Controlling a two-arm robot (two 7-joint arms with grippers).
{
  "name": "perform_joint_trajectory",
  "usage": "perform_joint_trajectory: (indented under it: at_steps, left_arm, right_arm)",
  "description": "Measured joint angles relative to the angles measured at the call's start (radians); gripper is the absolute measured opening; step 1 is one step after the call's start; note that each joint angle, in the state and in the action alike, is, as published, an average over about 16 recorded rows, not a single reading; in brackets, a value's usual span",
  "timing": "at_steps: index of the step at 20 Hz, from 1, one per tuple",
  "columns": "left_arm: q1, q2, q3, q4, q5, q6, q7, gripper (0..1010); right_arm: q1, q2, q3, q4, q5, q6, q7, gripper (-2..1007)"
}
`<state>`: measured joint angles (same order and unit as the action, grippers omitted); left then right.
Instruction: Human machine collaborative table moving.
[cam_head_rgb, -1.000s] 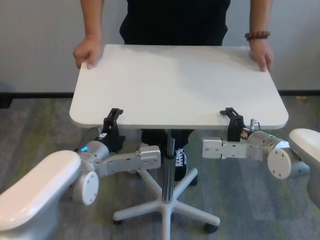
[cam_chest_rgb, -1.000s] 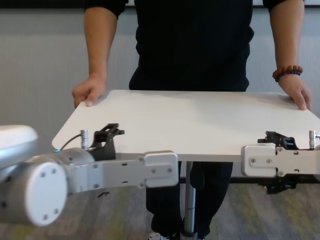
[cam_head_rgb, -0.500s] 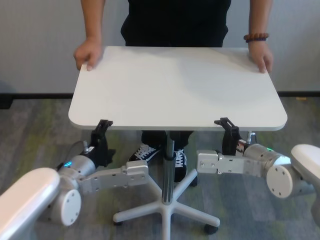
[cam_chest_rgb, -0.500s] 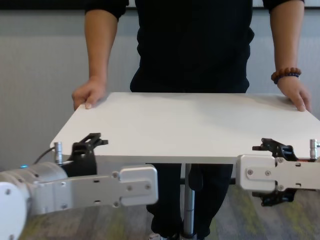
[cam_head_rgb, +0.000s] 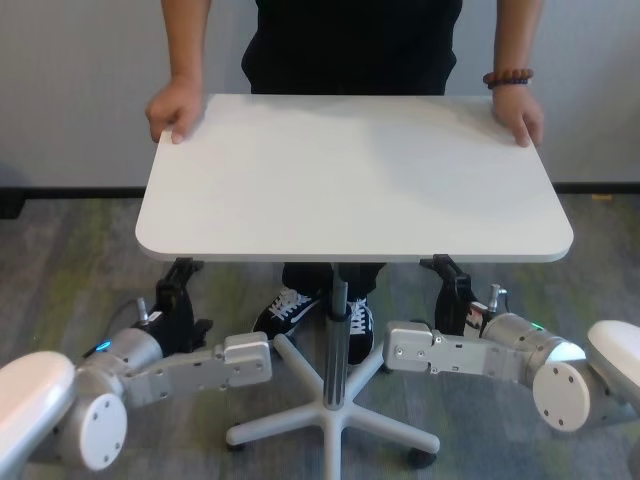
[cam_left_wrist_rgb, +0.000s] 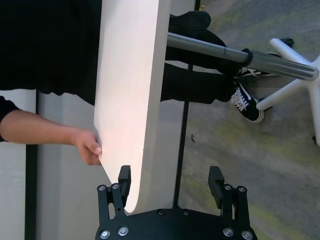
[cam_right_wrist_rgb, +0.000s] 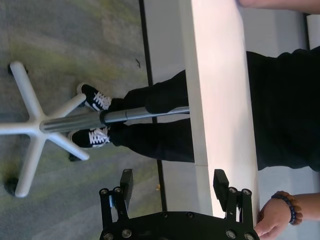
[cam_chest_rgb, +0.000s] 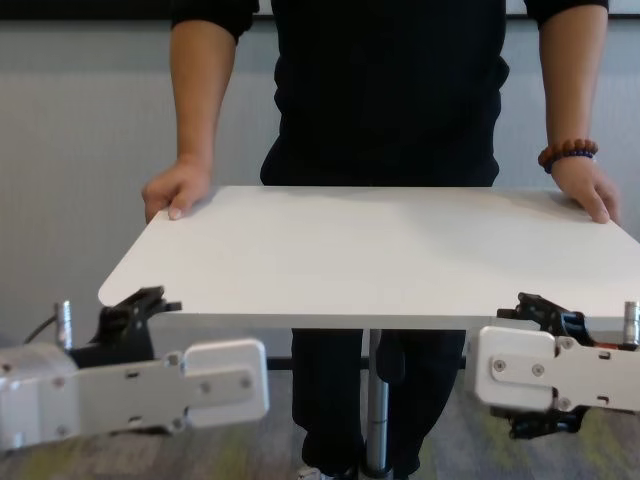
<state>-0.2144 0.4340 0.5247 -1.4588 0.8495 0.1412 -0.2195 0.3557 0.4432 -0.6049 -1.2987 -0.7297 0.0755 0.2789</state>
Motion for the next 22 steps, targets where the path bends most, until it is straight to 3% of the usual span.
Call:
perform_joint_trajectory:
  at_steps: [6,10,15,22]
  left_arm:
    - [0.057,0.036,-0.041,-0.066,-0.063,0.002,-0.063,1003]
    - [0.099,0.057,-0.075,-0.113,-0.124,0.012,-0.116,1003]
    - [0.15,0.076,-0.124,-0.169,-0.218,0.041,-0.183,1003]
    - [0.217,0.09,-0.201,-0.249,-0.368,0.106,-0.264,1003]
  right_arm:
    - [-0.059,-0.002,0.027,-0.074,0.017,0.009,-0.008,1001]
    - [-0.098,-0.011,0.048,-0.118,0.037,0.009,-0.02,1001]
    - [-0.141,-0.032,0.076,-0.158,0.072,-0.005,-0.039,1001]
    - [-0.197,-0.073,0.12,-0.192,0.148,-0.046,-0.067,1001]
